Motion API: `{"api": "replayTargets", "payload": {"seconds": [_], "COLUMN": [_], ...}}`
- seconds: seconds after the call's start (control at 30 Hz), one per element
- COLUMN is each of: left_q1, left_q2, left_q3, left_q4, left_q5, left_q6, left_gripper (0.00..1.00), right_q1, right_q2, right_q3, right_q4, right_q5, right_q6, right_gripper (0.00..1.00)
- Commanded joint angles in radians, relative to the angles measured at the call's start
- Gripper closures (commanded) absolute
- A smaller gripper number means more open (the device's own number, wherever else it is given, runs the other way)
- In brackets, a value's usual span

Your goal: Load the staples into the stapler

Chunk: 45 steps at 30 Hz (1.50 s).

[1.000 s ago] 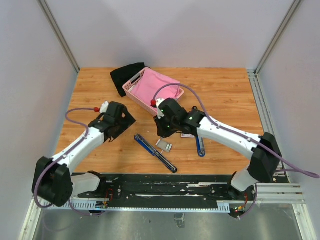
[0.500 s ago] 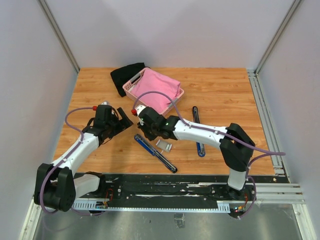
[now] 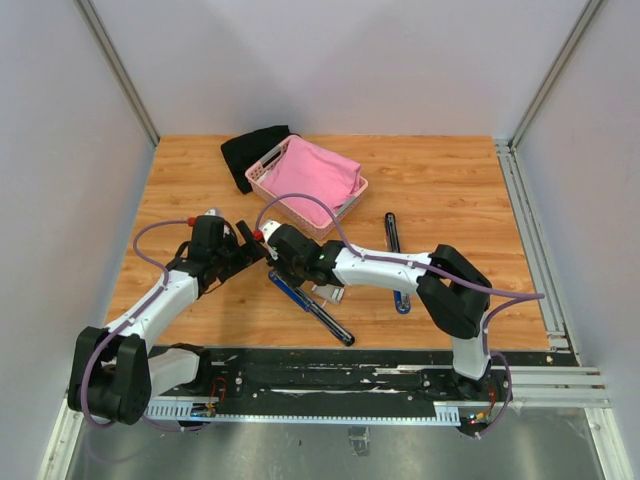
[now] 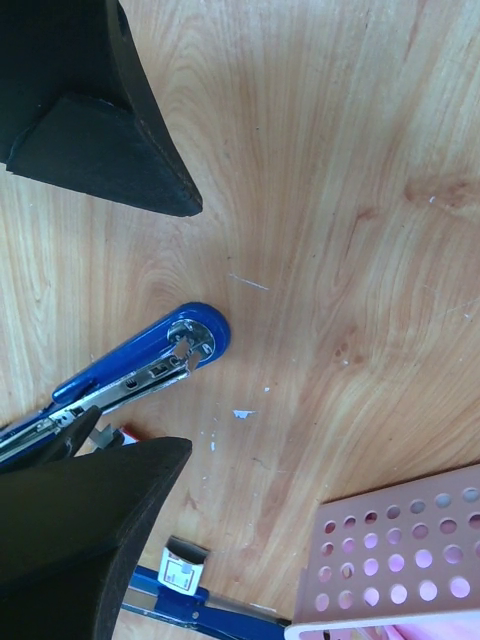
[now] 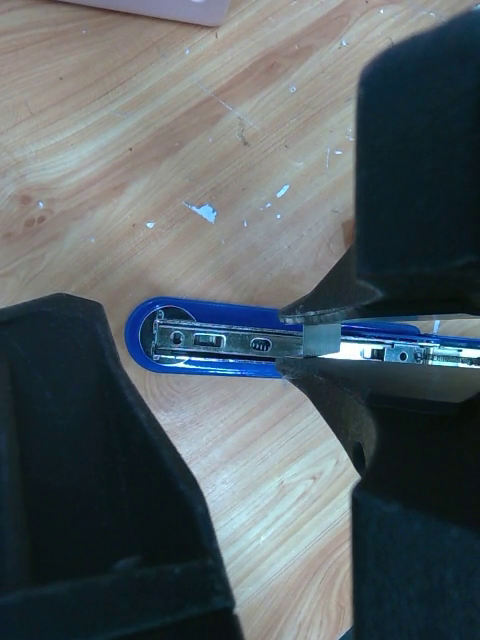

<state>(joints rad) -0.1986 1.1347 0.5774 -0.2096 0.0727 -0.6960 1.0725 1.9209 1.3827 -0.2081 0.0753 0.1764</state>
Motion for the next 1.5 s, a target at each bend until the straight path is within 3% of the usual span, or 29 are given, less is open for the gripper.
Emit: {"api": "replayTargets", "payload": {"seconds": [0.0,1.47], "left_q1": [0.007,0.007], "left_q2": [-0.021,-0.001], "left_q3": [-0.009,-0.025], "left_q4": [0.035,0.045], "left_q5": [0.016,0.034], "left_q6": [-0.003,-0.009], "left_gripper": [0.04,0.03], "right_q1": [0.018,0.007], "right_q2": [0.022,0.075], "right_q3": [0.03,0.049], "right_q4": [0.026,-0.007], "right_q5": [-0.003,-0.002], "right_q6": [-0.017,-0.007], "right_gripper": [0.92,0.92]}}
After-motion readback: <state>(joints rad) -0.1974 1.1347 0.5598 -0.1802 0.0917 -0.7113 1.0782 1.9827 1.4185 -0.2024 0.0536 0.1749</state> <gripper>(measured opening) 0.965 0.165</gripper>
